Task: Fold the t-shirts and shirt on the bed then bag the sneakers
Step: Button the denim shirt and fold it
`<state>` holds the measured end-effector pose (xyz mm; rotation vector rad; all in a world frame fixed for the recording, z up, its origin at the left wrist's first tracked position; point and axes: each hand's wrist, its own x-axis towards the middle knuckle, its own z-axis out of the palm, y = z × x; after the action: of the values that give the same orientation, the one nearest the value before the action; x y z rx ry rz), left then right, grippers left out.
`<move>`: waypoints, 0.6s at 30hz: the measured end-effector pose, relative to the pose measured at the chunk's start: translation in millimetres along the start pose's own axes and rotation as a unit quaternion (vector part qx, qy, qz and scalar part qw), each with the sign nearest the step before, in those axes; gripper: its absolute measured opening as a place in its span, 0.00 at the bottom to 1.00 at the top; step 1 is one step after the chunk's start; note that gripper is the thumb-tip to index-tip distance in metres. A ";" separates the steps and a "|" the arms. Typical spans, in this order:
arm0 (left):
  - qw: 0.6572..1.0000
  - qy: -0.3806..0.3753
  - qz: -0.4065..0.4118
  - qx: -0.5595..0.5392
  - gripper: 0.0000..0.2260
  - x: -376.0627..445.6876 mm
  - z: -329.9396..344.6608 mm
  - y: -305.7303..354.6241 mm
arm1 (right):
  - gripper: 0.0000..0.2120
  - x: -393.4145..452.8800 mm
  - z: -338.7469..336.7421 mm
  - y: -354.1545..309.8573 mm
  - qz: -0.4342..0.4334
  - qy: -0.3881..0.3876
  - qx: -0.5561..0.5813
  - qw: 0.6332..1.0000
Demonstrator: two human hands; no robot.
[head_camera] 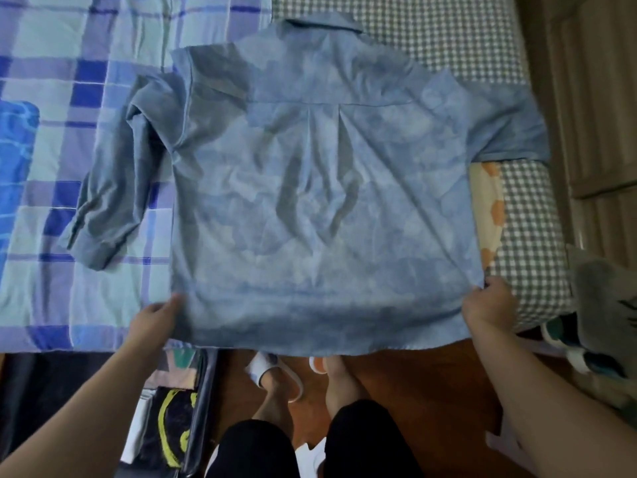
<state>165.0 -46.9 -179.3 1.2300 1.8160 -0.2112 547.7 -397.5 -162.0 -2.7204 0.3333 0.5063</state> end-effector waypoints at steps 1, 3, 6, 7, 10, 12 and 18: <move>0.999 0.028 0.015 -0.018 0.17 3.1 2.5 2.7 | 0.12 0.6 3.0 -1.9 -0.007 -0.001 0.005 1.000; 0.997 0.051 0.047 -0.017 0.13 6.3 5.7 8.6 | 0.14 -0.2 5.9 -2.7 0.005 -0.018 0.039 0.999; 0.993 0.079 0.071 0.041 0.14 4.8 4.3 10.5 | 0.09 7.3 3.3 8.8 0.011 -0.035 0.018 0.999; 0.993 0.091 0.054 0.043 0.16 4.7 2.7 9.6 | 0.08 12.2 1.5 13.2 0.011 -0.033 0.015 0.999; 0.999 0.009 -0.034 0.001 0.17 -1.5 4.7 4.3 | 0.07 11.2 -2.1 10.6 0.036 -0.002 -0.014 0.999; 0.993 -0.074 -0.089 0.015 0.17 -6.6 9.3 0.5 | 0.18 2.0 2.0 -2.7 -0.021 0.072 -0.099 0.992; 0.990 0.037 0.089 0.102 0.17 -3.2 8.7 24.5 | 0.27 -49.8 83.4 -114.7 -0.511 0.005 -0.127 0.850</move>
<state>190.3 -42.1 -173.9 1.5531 1.7678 -0.2585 510.4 -253.3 -181.7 -2.6321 -1.2067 0.2112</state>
